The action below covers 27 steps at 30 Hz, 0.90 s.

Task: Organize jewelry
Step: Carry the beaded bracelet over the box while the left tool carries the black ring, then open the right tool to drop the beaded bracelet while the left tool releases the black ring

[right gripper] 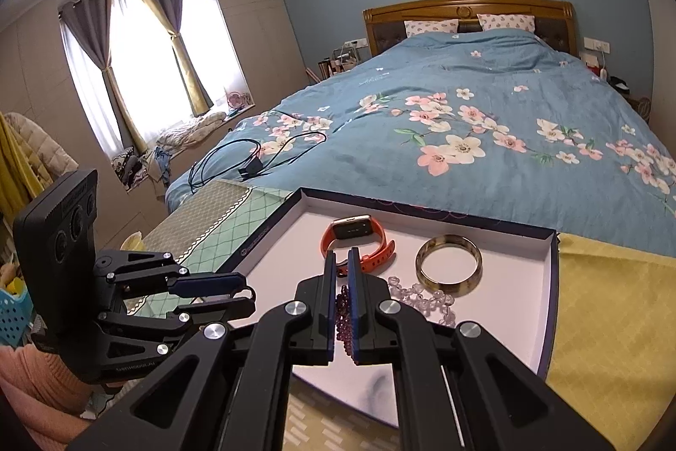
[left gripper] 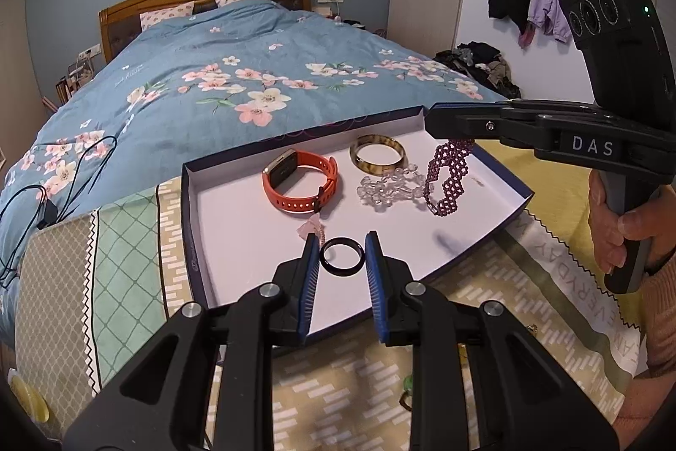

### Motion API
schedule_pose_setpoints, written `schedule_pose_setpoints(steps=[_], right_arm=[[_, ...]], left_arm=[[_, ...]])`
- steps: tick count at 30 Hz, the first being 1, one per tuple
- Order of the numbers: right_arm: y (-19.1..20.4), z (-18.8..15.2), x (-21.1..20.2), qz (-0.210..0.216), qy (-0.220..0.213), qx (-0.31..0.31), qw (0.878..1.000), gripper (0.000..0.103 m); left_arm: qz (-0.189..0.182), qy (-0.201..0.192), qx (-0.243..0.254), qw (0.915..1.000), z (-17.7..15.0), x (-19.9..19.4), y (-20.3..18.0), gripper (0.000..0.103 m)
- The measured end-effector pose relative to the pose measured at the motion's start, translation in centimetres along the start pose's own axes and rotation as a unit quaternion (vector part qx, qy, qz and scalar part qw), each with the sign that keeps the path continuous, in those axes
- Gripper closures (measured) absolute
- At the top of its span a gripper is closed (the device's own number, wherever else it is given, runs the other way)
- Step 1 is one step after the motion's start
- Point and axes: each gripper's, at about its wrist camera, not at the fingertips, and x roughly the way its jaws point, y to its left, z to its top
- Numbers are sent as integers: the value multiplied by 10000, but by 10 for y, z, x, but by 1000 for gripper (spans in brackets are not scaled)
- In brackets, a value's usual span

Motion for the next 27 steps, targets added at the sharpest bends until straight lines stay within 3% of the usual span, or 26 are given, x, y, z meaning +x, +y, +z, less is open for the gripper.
schedule_pose_setpoints(steps=[16,27], right_arm=[[-14,0,30,69,208,226,9995,99],[-33,-10,36,-230,423,361,9982,99]], left_arm=[[52,332,-17,9994,4,35,3,81],[3,548,-96,9985,2,56,8,81]])
